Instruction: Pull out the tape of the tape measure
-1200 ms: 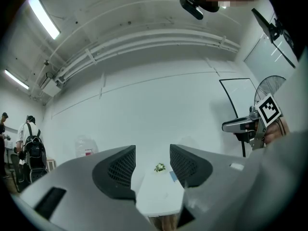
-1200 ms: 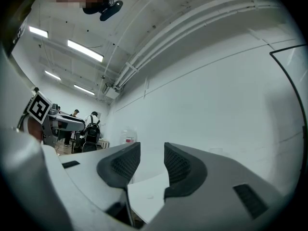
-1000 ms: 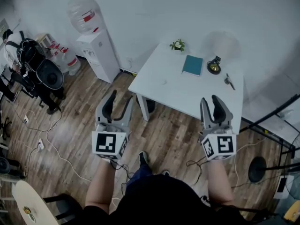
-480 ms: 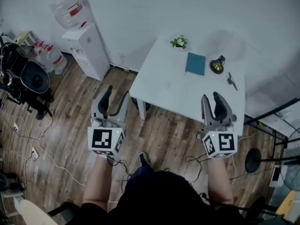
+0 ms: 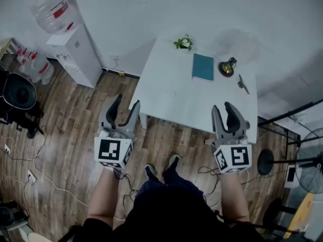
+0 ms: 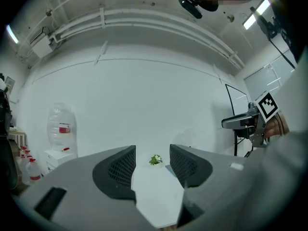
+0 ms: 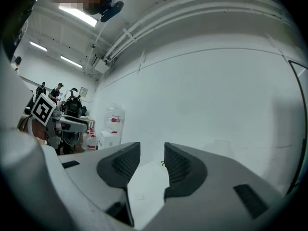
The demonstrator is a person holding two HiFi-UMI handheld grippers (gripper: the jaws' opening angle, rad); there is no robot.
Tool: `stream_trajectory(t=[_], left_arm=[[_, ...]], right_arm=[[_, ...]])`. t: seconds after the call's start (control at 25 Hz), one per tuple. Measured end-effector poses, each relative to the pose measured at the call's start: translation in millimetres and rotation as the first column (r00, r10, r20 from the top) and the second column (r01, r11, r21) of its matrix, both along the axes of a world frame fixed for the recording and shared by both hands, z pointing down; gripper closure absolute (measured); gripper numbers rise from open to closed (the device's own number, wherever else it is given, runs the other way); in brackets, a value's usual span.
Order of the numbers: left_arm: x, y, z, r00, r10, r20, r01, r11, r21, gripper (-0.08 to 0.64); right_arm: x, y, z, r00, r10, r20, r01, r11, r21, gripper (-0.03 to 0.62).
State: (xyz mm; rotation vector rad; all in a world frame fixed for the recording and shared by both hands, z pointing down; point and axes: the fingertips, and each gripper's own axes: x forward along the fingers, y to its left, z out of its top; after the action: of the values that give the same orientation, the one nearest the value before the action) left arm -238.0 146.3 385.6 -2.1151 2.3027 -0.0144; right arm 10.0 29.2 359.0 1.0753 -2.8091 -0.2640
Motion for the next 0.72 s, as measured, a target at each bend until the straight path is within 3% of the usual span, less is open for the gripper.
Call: stream_trajectory(t=[0.2, 0.52, 0.72], left_arm=[[-3, -38, 11, 1.000, 0.011, 0.026, -0.010, 0.999, -0.048, 0.342], [-20, -97, -27, 0.990, -0.029, 0.138, 0.038, 0.997, -0.060, 0.342], [-16, -142, -17, 0.990, -0.037, 0.139, 0.051, 0.994, -0.097, 0.342]], right_arm=[[-9, -39, 16, 1.000, -0.003, 0.031, 0.004, 0.999, -0.033, 0.430], [-26, -116, 2, 0.990, -0.045, 0.134, 0.050, 0.998, -0.033, 0.434], [-19, -169, 20, 0.988, -0.050, 0.147, 0.064, 0.994, -0.089, 0.437]])
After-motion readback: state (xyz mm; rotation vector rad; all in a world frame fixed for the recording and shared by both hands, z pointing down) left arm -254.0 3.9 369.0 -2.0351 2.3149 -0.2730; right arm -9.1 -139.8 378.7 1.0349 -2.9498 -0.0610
